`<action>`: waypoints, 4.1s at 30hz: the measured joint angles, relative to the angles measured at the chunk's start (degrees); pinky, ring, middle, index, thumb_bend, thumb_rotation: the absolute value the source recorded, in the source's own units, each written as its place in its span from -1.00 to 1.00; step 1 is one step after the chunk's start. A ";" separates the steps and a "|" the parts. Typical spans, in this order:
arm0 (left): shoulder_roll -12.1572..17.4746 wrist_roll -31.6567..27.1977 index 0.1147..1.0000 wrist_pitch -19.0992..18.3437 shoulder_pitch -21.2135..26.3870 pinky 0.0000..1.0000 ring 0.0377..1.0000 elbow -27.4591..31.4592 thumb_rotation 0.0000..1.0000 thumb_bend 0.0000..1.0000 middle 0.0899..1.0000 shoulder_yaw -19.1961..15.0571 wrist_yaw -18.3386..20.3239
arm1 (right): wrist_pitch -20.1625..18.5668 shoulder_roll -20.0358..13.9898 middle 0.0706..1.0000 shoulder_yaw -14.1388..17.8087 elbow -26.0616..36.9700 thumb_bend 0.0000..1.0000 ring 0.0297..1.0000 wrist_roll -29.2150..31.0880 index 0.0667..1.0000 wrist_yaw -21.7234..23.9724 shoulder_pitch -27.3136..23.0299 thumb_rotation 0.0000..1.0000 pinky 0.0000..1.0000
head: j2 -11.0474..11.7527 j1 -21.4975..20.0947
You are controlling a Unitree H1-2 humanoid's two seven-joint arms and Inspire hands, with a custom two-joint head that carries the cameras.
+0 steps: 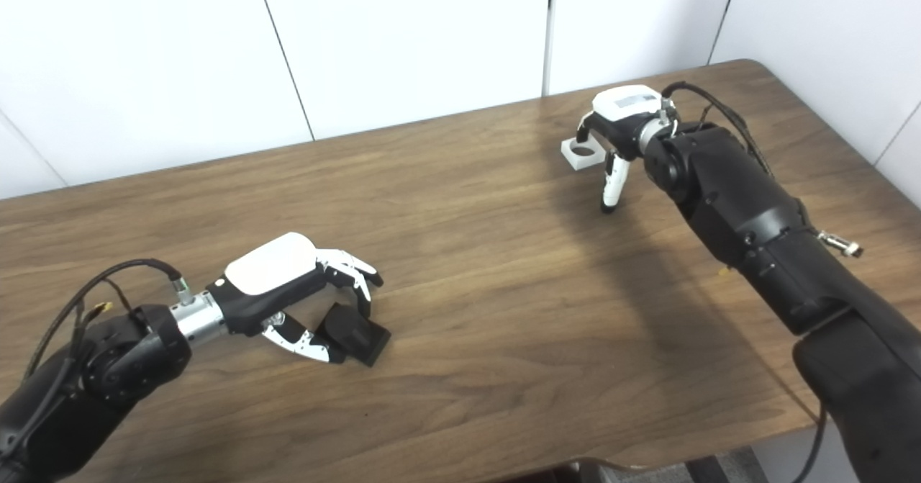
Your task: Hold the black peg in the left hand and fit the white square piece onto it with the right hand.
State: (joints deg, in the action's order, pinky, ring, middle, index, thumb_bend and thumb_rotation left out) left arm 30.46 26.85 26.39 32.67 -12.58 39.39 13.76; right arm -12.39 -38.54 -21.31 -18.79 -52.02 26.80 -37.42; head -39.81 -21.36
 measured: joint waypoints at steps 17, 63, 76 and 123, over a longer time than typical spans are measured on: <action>-0.04 -0.60 -0.15 1.04 0.27 0.24 0.48 -1.51 -0.86 0.05 0.52 -0.20 -0.01 | 0.12 -1.43 0.78 2.44 7.23 0.53 0.80 2.55 0.34 3.64 -0.67 -0.75 0.58 | -0.44 0.44; -0.43 -0.84 -0.15 1.65 -0.04 0.23 0.51 -2.47 -0.86 0.05 0.52 -0.77 -0.03 | 2.64 -0.52 0.75 0.45 -6.06 0.59 0.71 2.18 0.54 0.79 -5.73 -0.80 0.50 | -0.44 2.64; -0.64 -0.81 -0.15 1.65 -0.51 0.25 0.52 -2.33 -0.86 0.05 0.52 -1.41 0.15 | 3.44 -0.17 0.74 -0.70 -8.79 0.59 0.71 2.07 0.53 0.12 -6.42 -0.79 0.52 | -0.26 4.39; -0.59 -0.13 -0.15 1.22 -1.67 0.23 0.52 -0.14 -0.86 0.05 0.52 -3.16 2.57 | 6.38 3.79 0.72 -4.80 -18.96 0.50 0.80 2.67 0.49 -4.13 -11.05 -0.69 0.64 | -1.58 4.92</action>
State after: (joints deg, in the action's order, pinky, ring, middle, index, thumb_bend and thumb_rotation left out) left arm 29.87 26.72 27.61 31.00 -12.73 36.23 16.33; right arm -6.01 -34.75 -26.11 -37.75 -49.36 22.68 -48.47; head -41.40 -16.44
